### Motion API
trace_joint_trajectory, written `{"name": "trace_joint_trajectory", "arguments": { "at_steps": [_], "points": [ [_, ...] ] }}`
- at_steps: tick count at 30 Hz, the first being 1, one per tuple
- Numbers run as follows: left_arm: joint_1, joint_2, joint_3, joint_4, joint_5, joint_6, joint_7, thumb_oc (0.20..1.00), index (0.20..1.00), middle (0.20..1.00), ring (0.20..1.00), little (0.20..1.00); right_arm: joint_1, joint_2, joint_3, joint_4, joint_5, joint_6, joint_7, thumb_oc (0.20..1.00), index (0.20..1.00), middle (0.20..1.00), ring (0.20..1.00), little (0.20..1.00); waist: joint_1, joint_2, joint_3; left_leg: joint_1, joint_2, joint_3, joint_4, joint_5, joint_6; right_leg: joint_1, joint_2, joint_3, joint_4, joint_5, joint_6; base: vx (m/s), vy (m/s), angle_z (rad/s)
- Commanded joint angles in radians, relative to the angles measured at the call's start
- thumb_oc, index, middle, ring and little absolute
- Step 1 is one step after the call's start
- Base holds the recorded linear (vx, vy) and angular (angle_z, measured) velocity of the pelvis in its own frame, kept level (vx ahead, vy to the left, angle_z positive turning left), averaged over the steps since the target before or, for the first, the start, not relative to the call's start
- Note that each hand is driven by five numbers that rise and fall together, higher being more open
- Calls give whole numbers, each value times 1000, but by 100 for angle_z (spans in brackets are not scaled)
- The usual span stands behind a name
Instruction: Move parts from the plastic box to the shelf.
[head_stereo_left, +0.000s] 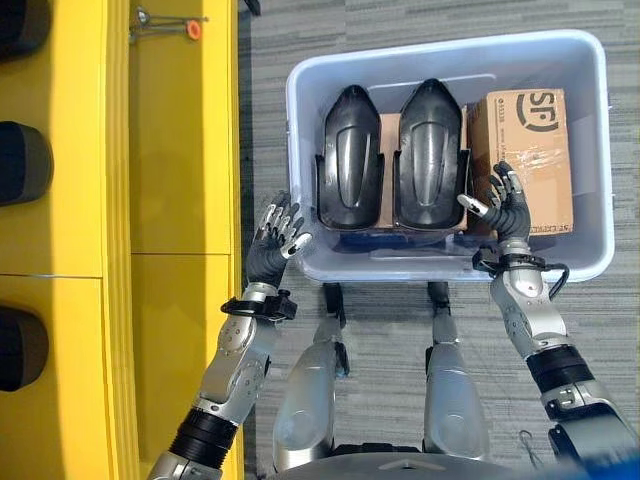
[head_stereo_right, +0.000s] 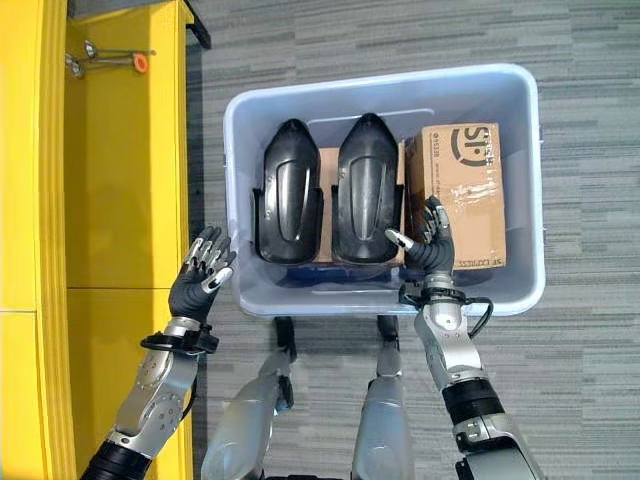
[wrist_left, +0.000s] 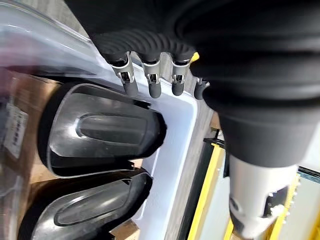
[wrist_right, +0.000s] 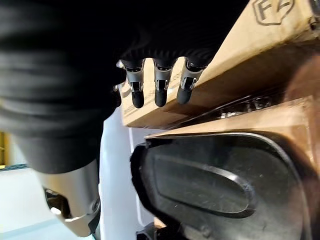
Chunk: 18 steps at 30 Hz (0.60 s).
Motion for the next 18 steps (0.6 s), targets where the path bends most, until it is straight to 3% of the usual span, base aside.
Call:
{"name": "trace_joint_trajectory", "arguments": {
  "at_steps": [1,18],
  "points": [
    [-6,40,-9,-79,-4,-63,4,1000,1000,1000,1000,1000,-47,4,-39,10,-7,-56,-14,1000,1000,1000,1000,1000,11,-19,-40,-41,51,-43,95,2,-35,-78,-46,44,186,-22,27,0,0,0],
    [-21,53,-26,-97,-16,-69,11,1000,1000,1000,1000,1000,-168,-30,-11,195,21,-34,-33,1000,1000,1000,1000,1000,27,-9,-21,-66,37,-48,94,3,-33,-108,-40,45,202,-23,23,-2,0,0]
  ]
}}
